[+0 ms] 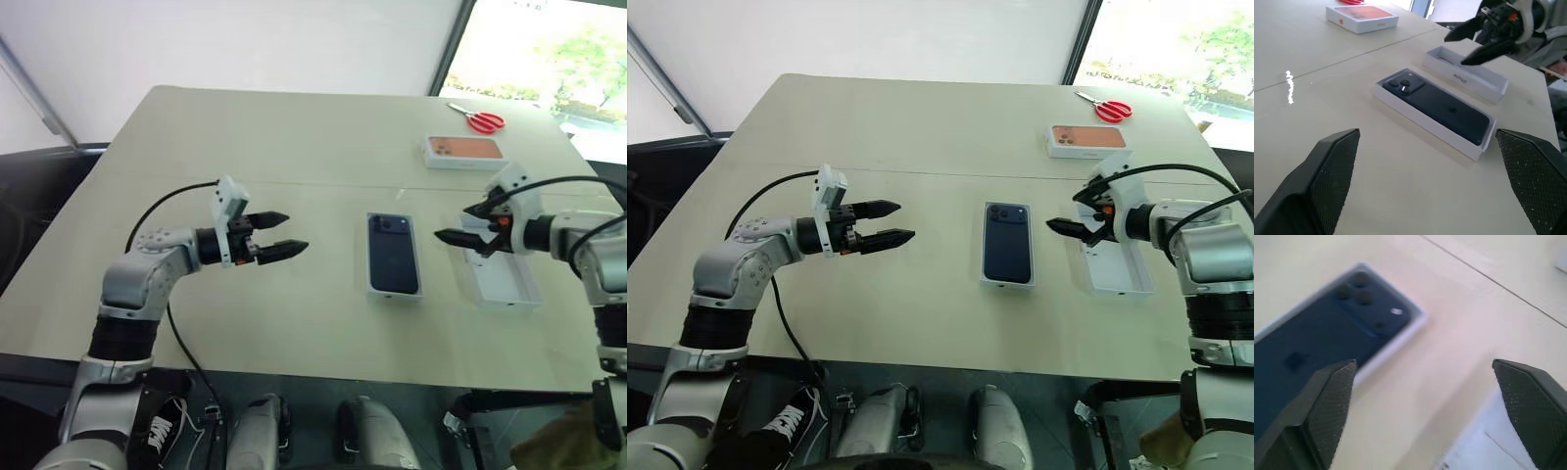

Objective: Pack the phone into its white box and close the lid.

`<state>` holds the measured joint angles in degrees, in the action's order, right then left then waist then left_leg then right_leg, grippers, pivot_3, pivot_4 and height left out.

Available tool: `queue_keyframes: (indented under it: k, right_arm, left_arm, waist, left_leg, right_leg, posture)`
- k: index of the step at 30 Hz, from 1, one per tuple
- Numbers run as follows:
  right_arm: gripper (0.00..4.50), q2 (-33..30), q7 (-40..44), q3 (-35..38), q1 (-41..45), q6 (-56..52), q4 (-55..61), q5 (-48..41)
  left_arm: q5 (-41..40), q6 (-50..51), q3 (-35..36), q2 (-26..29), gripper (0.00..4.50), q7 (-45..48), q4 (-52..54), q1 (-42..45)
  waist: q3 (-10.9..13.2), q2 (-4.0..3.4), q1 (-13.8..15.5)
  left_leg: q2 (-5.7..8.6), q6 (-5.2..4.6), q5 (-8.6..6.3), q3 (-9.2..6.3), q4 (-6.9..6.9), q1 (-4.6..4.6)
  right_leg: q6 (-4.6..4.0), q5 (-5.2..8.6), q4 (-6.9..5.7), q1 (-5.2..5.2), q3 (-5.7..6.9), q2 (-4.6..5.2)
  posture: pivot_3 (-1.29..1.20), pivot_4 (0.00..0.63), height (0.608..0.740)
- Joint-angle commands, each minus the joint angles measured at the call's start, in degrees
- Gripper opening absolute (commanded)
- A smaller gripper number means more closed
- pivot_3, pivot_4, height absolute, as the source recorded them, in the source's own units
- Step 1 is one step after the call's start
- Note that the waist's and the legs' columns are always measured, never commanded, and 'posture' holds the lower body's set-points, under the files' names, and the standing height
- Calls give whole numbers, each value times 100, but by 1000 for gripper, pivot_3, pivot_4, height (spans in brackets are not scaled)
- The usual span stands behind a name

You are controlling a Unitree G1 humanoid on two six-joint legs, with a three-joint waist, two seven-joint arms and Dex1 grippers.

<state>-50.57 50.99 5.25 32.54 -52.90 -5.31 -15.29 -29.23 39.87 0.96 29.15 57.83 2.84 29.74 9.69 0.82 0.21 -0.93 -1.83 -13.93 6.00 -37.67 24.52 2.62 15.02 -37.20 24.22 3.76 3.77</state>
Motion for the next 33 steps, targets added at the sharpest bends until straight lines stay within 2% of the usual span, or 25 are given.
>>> queue_keyframes:
  k: [1, 9, 13, 19, 31, 33]
  right_arm:
    - [4476, 24, -515, 350, 64, -1233, 440, -210]
    - [4476, 98, -1087, 111, 228, -3081, 899, -440]
    - [4476, 247, -1402, 117, 361, -3578, 861, -482]
    - [4476, 436, -1804, -13, 663, -3613, 569, -368]
    - [4476, 462, -2126, -564, 1038, -3575, 15, -308]
    - [3944, 496, -2107, -555, 1072, -3618, -57, -359]
  left_arm:
    - [-45, -319, -63, -32, 4500, 64, 310, -121]
    - [501, -2205, -278, -44, 4500, 463, 392, -326]
    - [304, -2552, -258, -17, 4500, 939, 285, -388]
    - [440, -2969, -360, -40, 4500, 1180, 74, -427]
    - [449, -3085, -379, -265, 4500, 739, 143, -547]
    - [469, -3118, -390, -265, 4500, 704, 141, -565]
  waist:
    - [0, 0, -13]
    - [-1, -2, -113]
    - [-2, -4, -112]
    - [-2, -5, -103]
    - [-2, -5, -98]
    - [-2, -5, -99]
  left_leg:
    - [0, 2, 1, 1, 4, 0]
    - [2, 6, 6, 4, 21, 0]
    - [2, 12, 11, 6, 31, -1]
    - [4, 11, 11, 7, 30, 0]
    - [5, 7, 13, 8, 31, 2]
    - [5, 6, 13, 8, 31, 2]
  right_leg:
    - [0, 0, 0, 3, -1, 0]
    - [0, -2, 1, 11, -2, 0]
    - [0, -2, 0, 16, -3, 0]
    - [0, -2, 0, 17, -4, 0]
    - [17, -11, 0, 17, -3, -6]
    - [18, -12, 0, 17, -3, -7]
  posture:
    - [0, 150, 740]
    - [0, 150, 740]
    - [0, 150, 740]
    - [0, 150, 740]
    - [0, 150, 740]
    - [0, 150, 740]
